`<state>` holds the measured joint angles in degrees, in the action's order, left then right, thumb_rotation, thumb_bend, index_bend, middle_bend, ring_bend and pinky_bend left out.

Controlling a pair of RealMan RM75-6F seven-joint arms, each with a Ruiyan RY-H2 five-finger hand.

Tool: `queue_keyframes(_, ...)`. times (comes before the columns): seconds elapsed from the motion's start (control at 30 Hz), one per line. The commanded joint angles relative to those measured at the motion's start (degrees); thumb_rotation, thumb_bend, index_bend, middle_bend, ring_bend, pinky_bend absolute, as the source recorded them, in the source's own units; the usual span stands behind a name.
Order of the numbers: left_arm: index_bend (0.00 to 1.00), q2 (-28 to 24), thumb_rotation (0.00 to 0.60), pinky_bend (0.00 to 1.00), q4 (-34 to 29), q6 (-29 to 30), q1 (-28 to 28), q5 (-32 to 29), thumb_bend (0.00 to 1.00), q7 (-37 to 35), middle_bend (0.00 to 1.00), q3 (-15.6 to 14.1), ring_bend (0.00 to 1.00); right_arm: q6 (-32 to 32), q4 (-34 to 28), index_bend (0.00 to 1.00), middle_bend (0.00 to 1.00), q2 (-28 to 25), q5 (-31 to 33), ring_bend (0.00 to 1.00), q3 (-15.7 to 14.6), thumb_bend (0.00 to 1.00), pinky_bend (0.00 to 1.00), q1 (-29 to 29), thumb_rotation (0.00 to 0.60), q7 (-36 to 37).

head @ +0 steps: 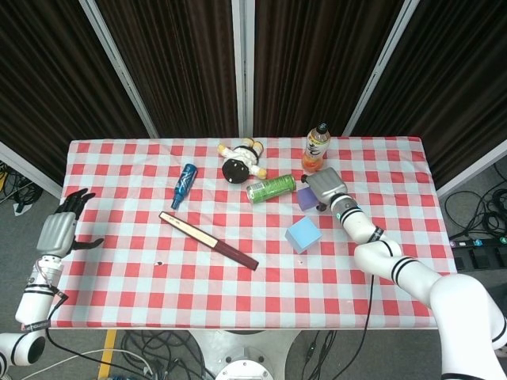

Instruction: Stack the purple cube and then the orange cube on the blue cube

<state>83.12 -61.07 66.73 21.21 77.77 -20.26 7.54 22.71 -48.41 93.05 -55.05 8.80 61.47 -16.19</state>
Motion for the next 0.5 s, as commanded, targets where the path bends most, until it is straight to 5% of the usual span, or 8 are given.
queue_keyframes(0.03,0.18,0.1,0.6,0.2,0.4,0.0,0.0,0.0,0.0,-0.1,0.17,0.0,0.08,-0.6,0.9,0.25,1.0,0.7,0.1,0.95,-0.2,0.1,0.91,0.4,0.6,0.5)
queue_keyframes(0.5,0.18,0.8,0.6,0.2,2.3,-0.4,-0.1,-0.1,0.0,-1.7,0.17,0.1,0.08,0.1,5.9,0.35,1.0,4.9,-0.5,0.97,-0.8,0.11,0.93,1.0,0.6,1.5)
